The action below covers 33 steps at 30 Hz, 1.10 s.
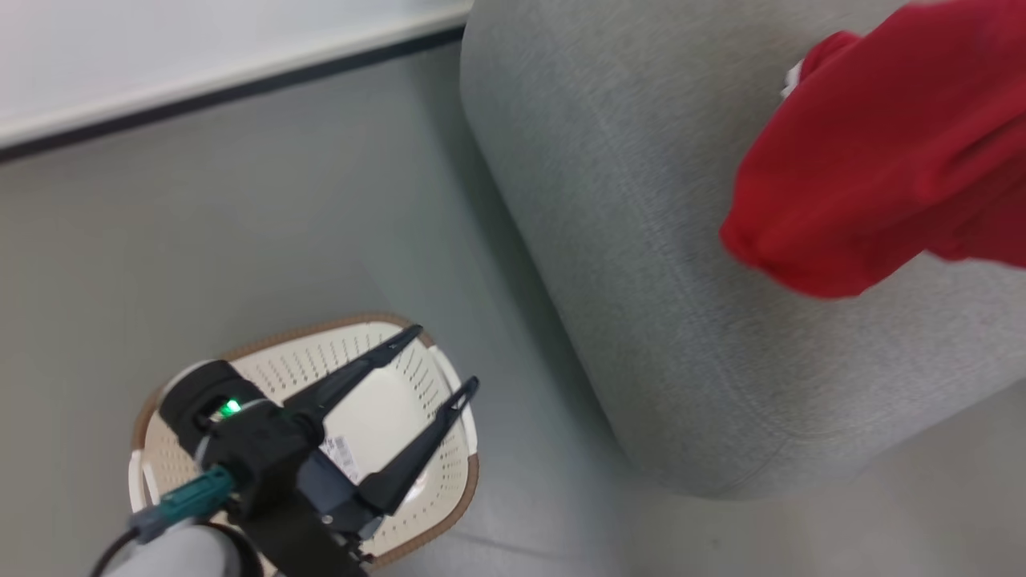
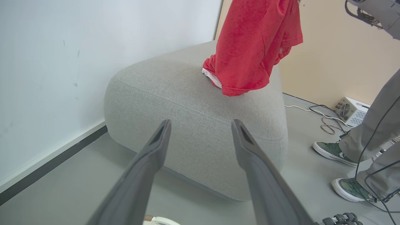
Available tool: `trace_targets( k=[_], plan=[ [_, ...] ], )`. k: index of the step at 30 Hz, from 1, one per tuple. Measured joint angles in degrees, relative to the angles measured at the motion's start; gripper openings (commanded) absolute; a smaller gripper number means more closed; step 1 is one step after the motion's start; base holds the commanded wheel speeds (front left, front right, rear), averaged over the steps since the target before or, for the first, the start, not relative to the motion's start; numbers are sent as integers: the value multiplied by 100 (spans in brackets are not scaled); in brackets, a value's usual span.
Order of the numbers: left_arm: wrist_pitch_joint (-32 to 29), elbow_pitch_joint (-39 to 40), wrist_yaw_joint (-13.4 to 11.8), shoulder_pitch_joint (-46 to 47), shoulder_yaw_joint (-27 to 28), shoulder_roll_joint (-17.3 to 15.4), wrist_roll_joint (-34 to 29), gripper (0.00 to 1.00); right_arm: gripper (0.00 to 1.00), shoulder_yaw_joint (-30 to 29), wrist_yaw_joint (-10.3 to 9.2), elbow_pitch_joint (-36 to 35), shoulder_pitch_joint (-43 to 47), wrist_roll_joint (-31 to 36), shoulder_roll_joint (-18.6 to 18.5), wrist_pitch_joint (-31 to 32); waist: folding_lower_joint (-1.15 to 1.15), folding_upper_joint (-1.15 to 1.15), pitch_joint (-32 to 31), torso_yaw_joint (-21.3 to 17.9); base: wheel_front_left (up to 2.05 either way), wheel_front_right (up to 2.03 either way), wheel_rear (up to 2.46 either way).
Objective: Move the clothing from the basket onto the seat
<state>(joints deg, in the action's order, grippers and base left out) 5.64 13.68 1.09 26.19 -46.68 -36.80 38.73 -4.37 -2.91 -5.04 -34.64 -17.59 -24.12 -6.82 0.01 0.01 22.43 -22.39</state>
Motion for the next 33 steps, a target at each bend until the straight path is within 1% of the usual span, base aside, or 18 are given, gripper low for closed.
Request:
trace_targets(
  k=[2,3,5,6,10,13,15,18,23,24,25,26,27,28,29,33],
  plan=[
    [0,63,5,0,57,-145,1,100,0,-174,-121,41,-181,-7,-19,79,0,0,154,71,0,0,0],
    [0,151,49,0,122,-281,1,100,0,-419,-270,153,-419,26,-45,175,0,0,311,140,0,0,0],
    [0,223,80,5,182,-392,1,100,0,-702,-377,202,-636,58,-56,232,1,0,467,208,0,0,0],
    [1,303,94,17,274,-503,1,100,0,-965,-442,189,-814,193,-62,281,0,0,626,278,0,0,0],
    [30,420,146,69,454,-716,12,100,0,-1183,-442,199,-967,560,-67,494,1,0,943,422,0,0,0],
    [66,490,156,91,550,-810,44,100,0,-1258,-442,244,-942,883,-18,754,1,0,1180,534,0,0,0],
    [146,487,200,123,617,-871,55,100,0,-1380,-441,397,-877,1174,232,982,0,0,1335,611,0,0,0],
    [246,420,247,159,725,-959,78,100,0,-1361,-441,689,-656,1582,684,1284,0,0,1537,732,0,0,0],
    [412,229,274,156,821,-1049,103,100,0,-1473,-441,1106,-568,2217,1173,1768,0,0,1728,936,0,0,0],
    [415,198,294,156,833,-1050,103,100,19,-1470,-441,1180,-554,2239,1199,1846,0,0,1743,966,0,0,0],
    [457,165,294,155,836,-1048,103,100,31,-1460,-441,1229,-536,2246,1211,1859,0,1,1751,990,0,0,0],
    [476,138,294,154,837,-1047,105,100,48,-1425,-441,1281,-535,2316,1213,1902,0,1,1746,1003,0,0,0],
    [493,114,294,154,837,-1038,114,100,68,-1376,-441,1324,-535,2390,1212,1949,0,1,1732,1008,0,0,0],
    [509,96,296,154,836,-1027,118,100,94,-1347,-441,1370,-536,2427,1211,1996,0,0,1710,1009,0,0,0],
    [512,65,297,154,834,-1014,123,100,100,-1334,-441,1436,-537,2431,1210,2048,-1,-1,1683,1007,0,0,0],
    [583,-92,303,154,808,-891,144,100,100,-1305,-441,1708,-501,2470,1140,2197,-1,-1,1532,982,0,0,0]
  ],
)
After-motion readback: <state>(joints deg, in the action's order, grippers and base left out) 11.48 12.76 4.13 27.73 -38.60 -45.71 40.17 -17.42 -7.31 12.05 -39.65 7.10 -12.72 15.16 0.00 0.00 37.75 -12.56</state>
